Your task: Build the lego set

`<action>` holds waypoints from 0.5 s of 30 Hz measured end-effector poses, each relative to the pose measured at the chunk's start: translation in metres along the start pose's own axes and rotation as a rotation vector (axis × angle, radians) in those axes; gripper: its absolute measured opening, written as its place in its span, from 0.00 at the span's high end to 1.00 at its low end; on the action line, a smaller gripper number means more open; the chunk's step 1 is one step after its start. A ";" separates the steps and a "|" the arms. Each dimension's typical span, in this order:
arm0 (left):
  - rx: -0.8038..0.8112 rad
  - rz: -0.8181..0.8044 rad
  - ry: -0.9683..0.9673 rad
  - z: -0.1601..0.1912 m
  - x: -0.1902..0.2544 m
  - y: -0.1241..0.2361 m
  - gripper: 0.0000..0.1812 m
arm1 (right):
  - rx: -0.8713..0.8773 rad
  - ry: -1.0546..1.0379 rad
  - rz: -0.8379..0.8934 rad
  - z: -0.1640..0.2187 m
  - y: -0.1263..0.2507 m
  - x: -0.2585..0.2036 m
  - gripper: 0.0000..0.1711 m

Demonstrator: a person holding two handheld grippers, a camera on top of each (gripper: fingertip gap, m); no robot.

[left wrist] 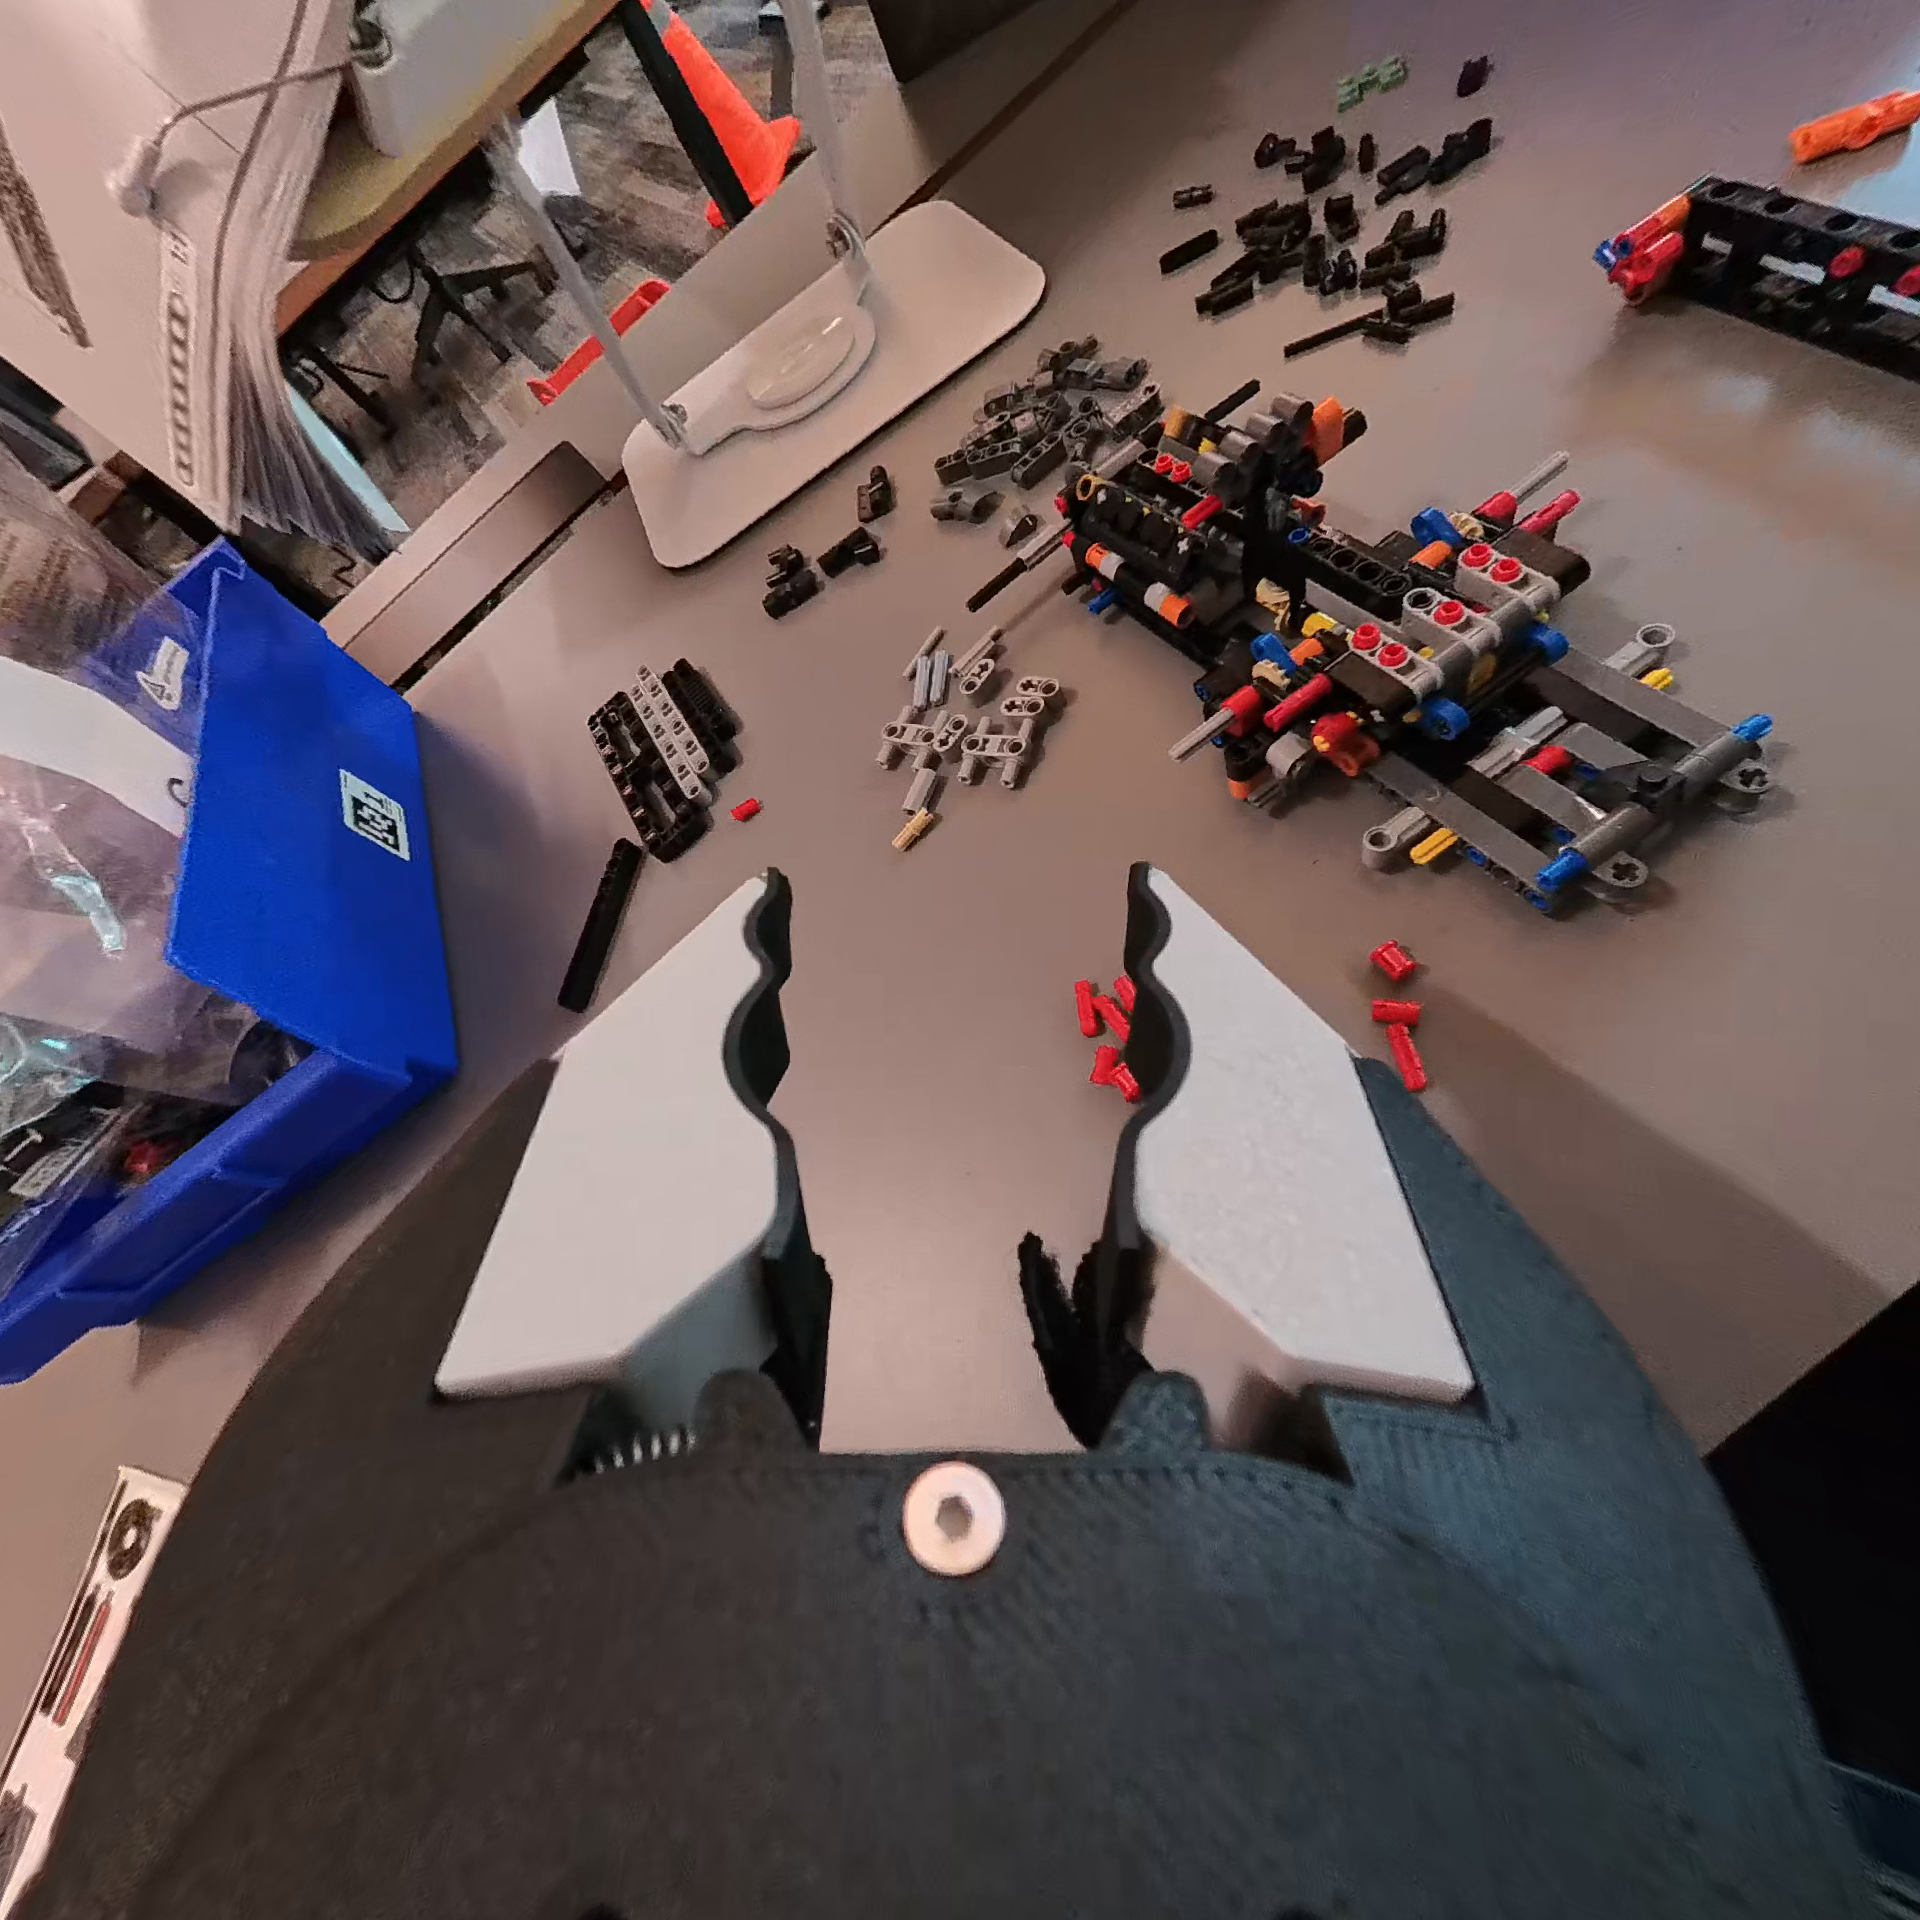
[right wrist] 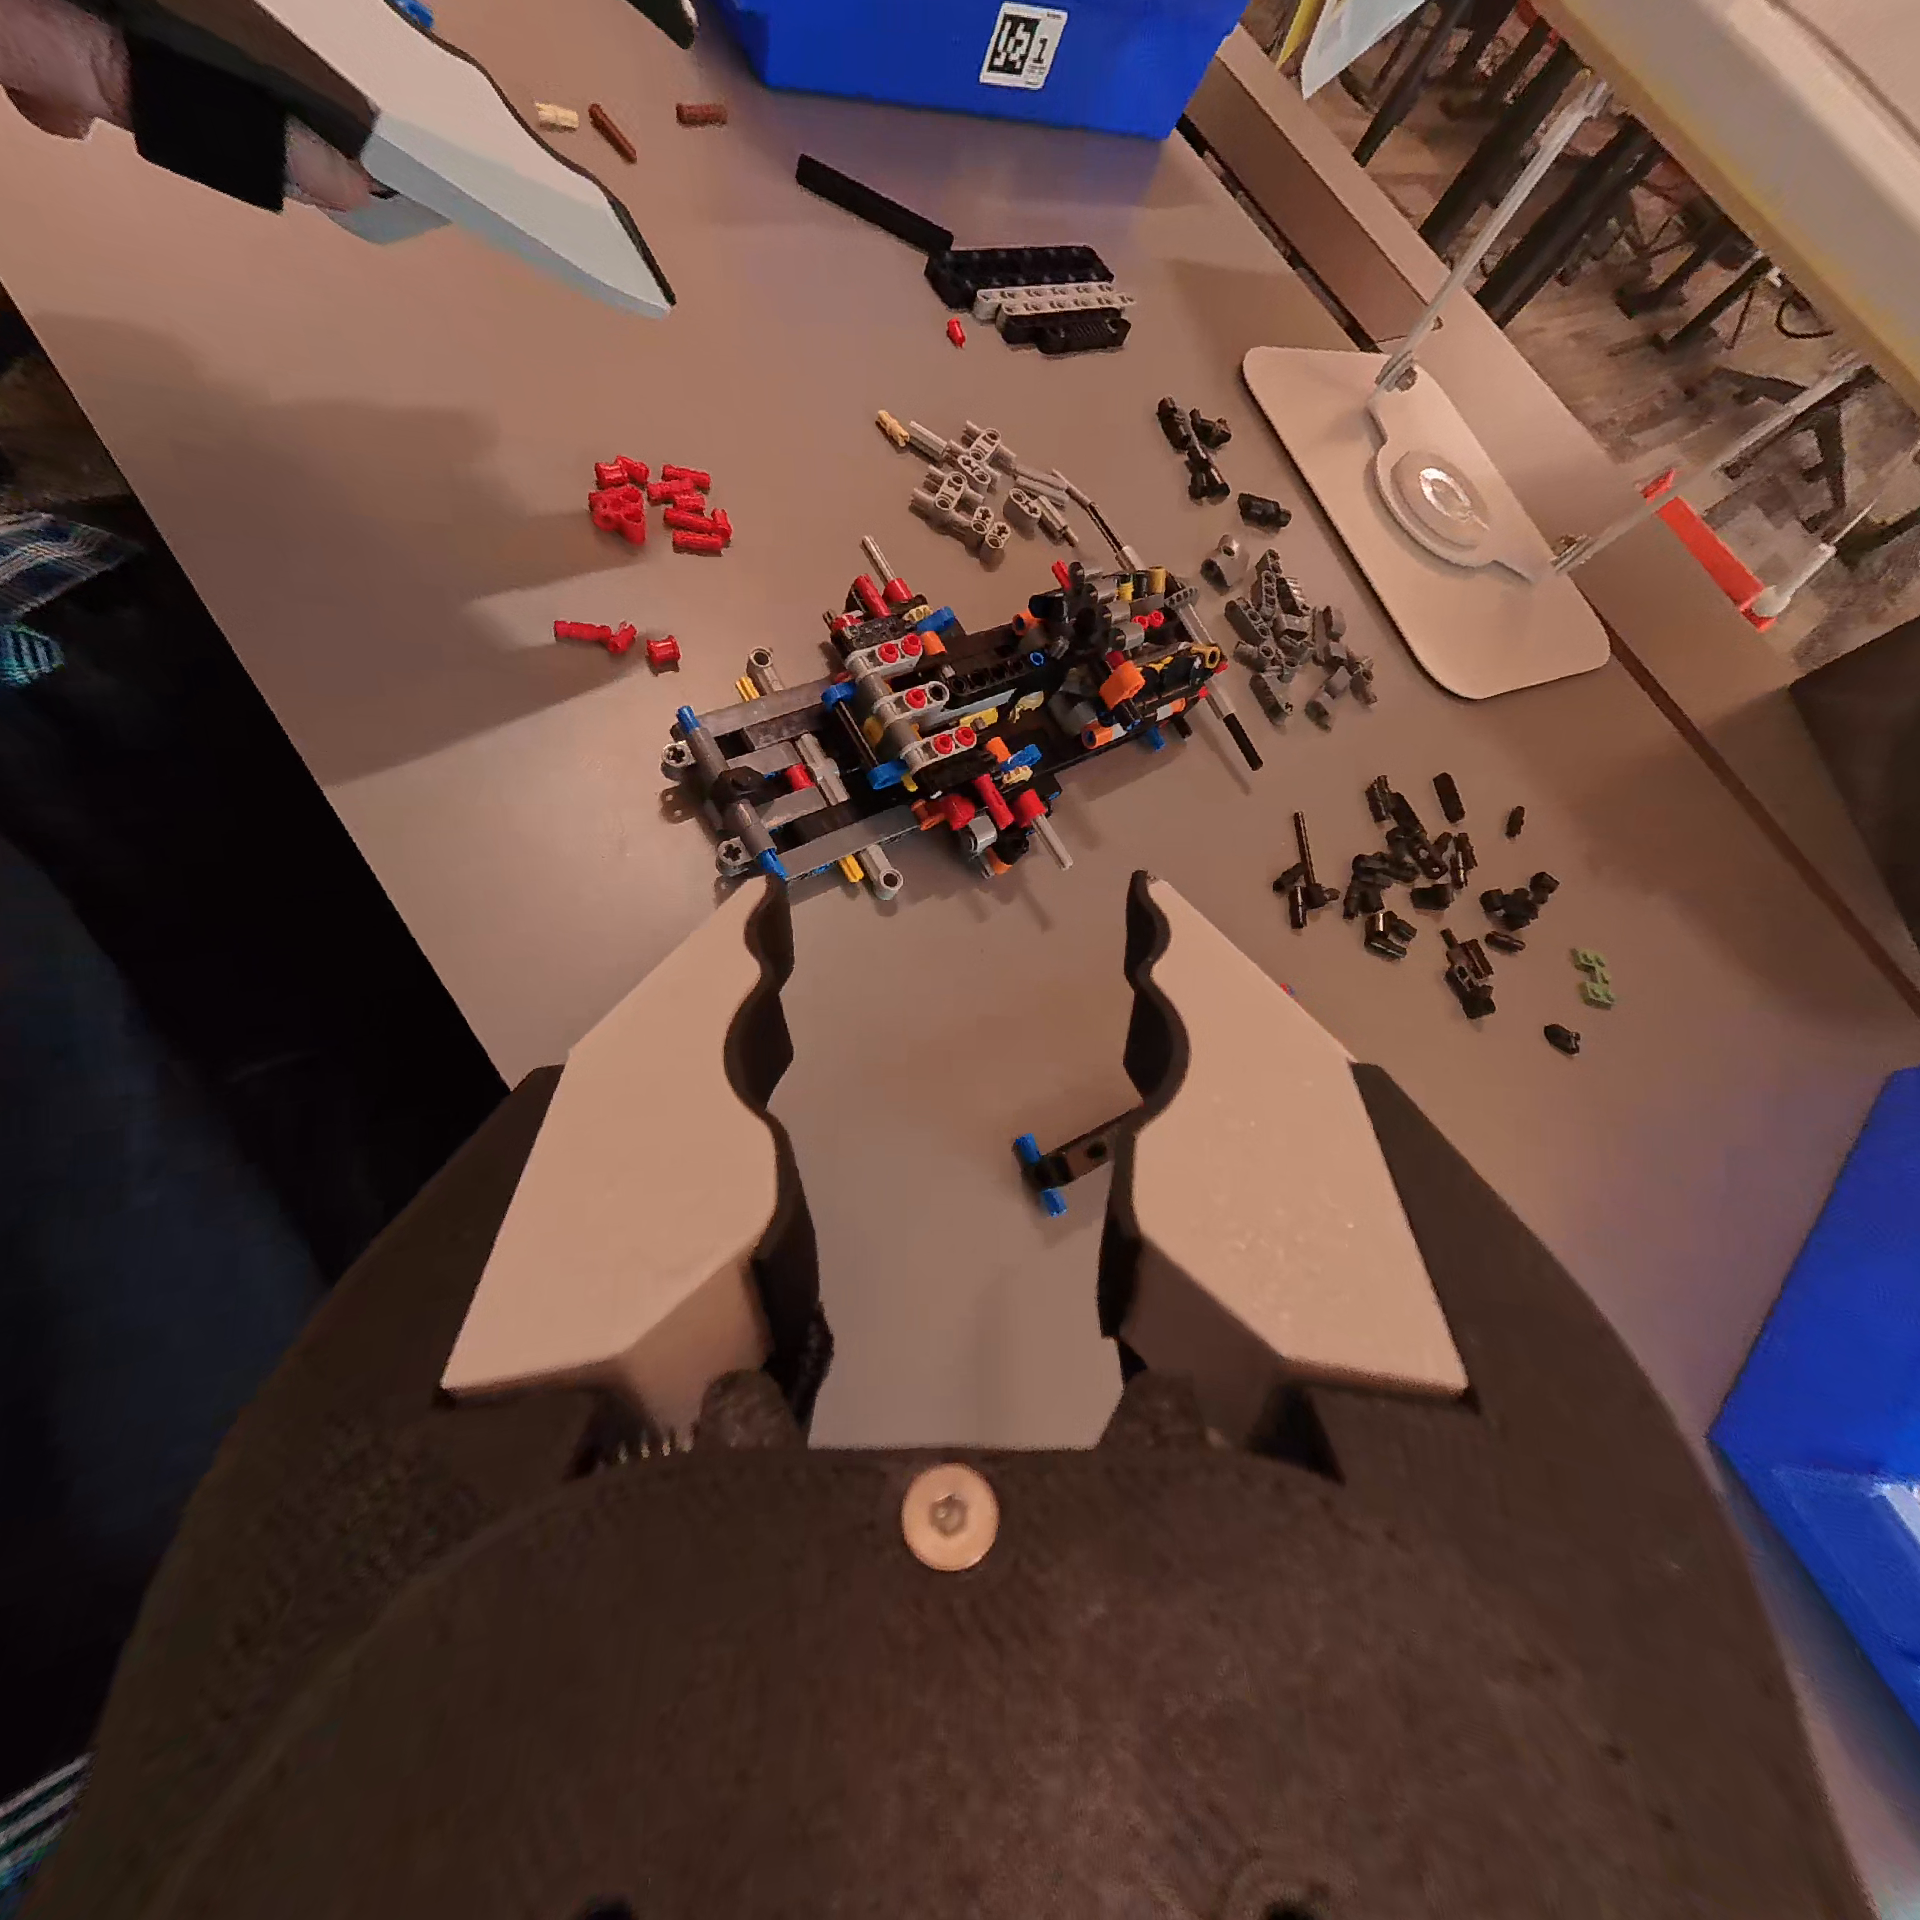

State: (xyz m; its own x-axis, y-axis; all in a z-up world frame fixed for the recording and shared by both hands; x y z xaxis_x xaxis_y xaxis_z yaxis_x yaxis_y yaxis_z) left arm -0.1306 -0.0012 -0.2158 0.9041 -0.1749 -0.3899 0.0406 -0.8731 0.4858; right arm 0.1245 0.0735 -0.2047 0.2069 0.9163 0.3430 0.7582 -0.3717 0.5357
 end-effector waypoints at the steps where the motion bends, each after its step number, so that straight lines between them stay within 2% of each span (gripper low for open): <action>1: 0.004 -0.008 0.006 0.000 -0.002 0.002 0.64 | 0.004 -0.002 0.003 0.000 0.000 0.001 0.63; 7: 0.043 -0.039 0.060 0.003 -0.016 0.019 0.65 | 0.034 -0.021 -0.005 -0.006 -0.001 0.006 0.63; 15: 0.074 -0.026 0.059 0.011 -0.016 0.014 0.65 | 0.030 -0.026 -0.015 -0.005 -0.009 0.004 0.62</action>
State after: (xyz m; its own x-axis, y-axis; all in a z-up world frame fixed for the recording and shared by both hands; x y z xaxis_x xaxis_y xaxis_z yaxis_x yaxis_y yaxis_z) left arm -0.1494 -0.0157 -0.2109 0.9267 -0.1269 -0.3538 0.0343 -0.9088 0.4159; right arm 0.1154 0.0802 -0.2043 0.2108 0.9254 0.3149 0.7795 -0.3535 0.5171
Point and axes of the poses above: each gripper's, where its closed fingertips meet, y back along the fingers, z out of its underside, x = y × z across the jaws, the point moved 9 cm from there along y, back along the fingers, and after that the axes turned 1 degree about z, right-handed, at the moved point
